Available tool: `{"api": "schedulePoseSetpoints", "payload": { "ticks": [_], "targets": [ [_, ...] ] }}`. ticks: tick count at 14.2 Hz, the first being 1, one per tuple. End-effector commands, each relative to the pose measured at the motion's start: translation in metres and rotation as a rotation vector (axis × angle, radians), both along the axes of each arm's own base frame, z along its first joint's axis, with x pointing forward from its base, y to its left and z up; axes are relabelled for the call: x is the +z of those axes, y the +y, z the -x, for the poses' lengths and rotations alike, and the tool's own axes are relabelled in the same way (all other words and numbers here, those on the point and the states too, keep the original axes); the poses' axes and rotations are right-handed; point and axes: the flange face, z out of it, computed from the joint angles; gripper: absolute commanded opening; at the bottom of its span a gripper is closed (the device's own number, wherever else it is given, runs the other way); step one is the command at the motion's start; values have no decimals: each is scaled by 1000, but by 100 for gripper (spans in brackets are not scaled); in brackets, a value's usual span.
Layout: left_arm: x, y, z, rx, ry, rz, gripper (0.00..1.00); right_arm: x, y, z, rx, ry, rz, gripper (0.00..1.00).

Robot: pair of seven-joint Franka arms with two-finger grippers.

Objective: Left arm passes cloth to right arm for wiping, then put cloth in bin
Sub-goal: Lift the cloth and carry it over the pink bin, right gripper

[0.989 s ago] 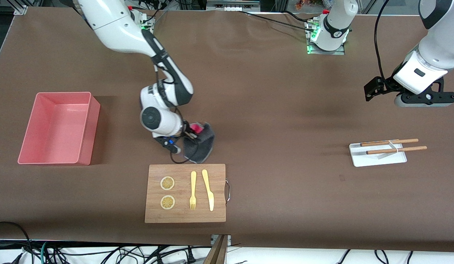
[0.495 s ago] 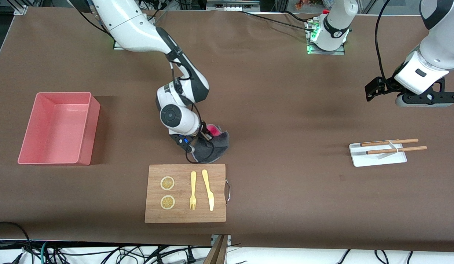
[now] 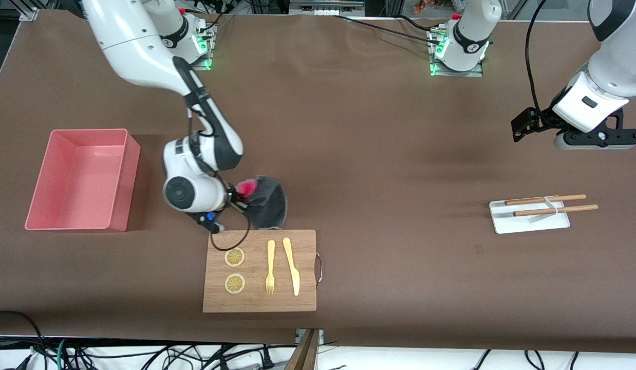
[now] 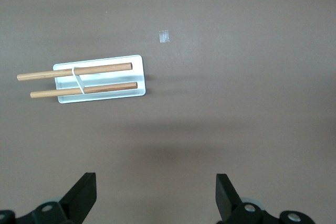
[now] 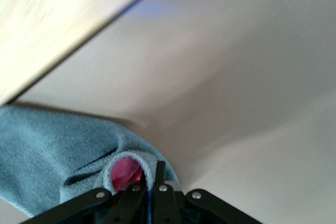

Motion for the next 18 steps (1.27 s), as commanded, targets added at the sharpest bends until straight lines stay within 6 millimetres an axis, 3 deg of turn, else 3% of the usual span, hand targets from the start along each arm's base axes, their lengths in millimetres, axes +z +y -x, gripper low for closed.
{"api": "schedulePoseSetpoints", "payload": {
  "ticks": [1,4,7,13,18],
  "targets": [
    [5,4,-4,-18,6,23,100,16,-68,-1,109,-6,-42,0],
    [5,6,-5,-15,1,25,100,31,-131,-9,223,-29,-41,0],
    [5,8,-5,-12,3,25,100,73,-167,-9,309,-28,-21,0],
    [5,8,-4,-12,6,25,100,204,-202,13,419,-60,-22,0],
    [5,8,-4,-10,7,25,100,322,-241,55,560,-160,-23,0]
  ]
}}
